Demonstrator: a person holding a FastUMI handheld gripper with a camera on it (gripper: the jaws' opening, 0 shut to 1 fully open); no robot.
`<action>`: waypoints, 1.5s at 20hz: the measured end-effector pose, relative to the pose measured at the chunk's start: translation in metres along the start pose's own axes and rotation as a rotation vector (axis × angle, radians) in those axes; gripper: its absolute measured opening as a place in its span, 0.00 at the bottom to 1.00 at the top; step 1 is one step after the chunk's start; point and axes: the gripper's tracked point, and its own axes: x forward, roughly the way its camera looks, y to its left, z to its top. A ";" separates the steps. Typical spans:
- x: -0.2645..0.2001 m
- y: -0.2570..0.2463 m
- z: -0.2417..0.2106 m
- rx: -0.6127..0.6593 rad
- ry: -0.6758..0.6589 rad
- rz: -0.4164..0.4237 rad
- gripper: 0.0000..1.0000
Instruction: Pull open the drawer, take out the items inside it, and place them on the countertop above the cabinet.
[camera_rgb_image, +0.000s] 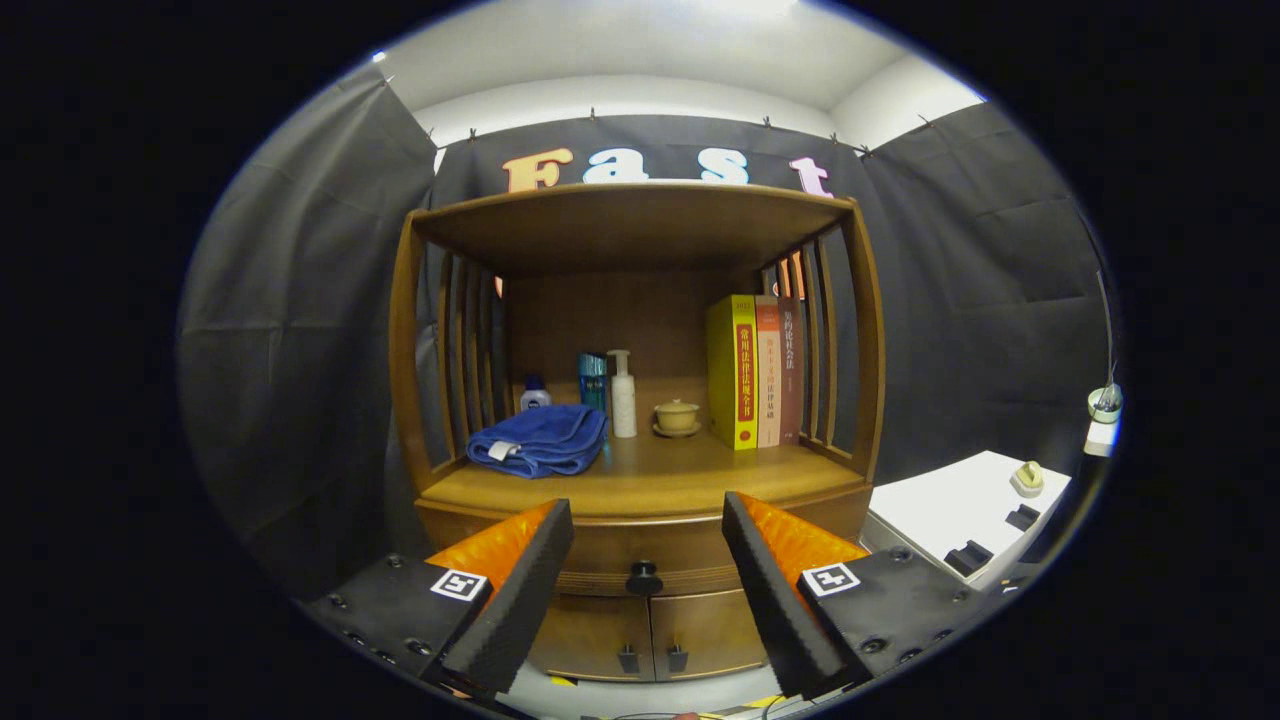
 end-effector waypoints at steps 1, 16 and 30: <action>0.006 0.000 -0.012 -0.004 0.022 0.001 0.99; 0.110 0.004 -0.142 0.009 0.258 0.024 0.99; 0.134 0.006 -0.169 -0.015 0.318 0.026 0.53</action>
